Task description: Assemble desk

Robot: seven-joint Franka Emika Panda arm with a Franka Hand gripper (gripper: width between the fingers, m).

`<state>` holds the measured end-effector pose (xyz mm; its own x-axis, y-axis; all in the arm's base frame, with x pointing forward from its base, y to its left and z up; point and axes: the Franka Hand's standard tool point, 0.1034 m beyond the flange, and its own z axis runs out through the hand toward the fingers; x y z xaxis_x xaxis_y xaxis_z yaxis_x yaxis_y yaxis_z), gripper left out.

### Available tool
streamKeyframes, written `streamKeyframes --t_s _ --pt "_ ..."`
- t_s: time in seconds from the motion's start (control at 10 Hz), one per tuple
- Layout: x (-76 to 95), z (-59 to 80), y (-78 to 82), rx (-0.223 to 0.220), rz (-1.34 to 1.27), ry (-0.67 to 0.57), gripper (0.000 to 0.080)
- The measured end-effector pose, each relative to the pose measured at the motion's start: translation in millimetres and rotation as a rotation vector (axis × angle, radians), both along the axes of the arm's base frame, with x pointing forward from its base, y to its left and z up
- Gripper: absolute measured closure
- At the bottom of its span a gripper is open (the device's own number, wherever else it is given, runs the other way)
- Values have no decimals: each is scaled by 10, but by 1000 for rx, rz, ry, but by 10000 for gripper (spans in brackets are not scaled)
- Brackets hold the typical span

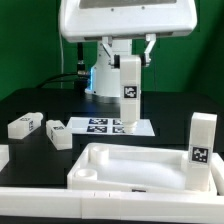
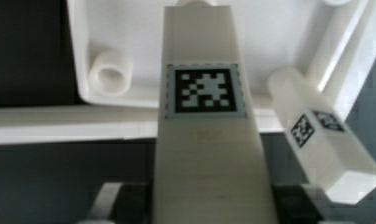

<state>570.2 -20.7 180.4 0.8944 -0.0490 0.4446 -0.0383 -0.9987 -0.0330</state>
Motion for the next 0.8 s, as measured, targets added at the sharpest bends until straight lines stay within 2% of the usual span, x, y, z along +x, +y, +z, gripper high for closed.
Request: streamKeyframes --t_s 0.2,0.4,0.8 --pt "105 1 -150 -49 13 -54 509" --pt "250 46 -187 -40 16 -50 509" --pt "245 -8 -189 -41 19 -38 509"
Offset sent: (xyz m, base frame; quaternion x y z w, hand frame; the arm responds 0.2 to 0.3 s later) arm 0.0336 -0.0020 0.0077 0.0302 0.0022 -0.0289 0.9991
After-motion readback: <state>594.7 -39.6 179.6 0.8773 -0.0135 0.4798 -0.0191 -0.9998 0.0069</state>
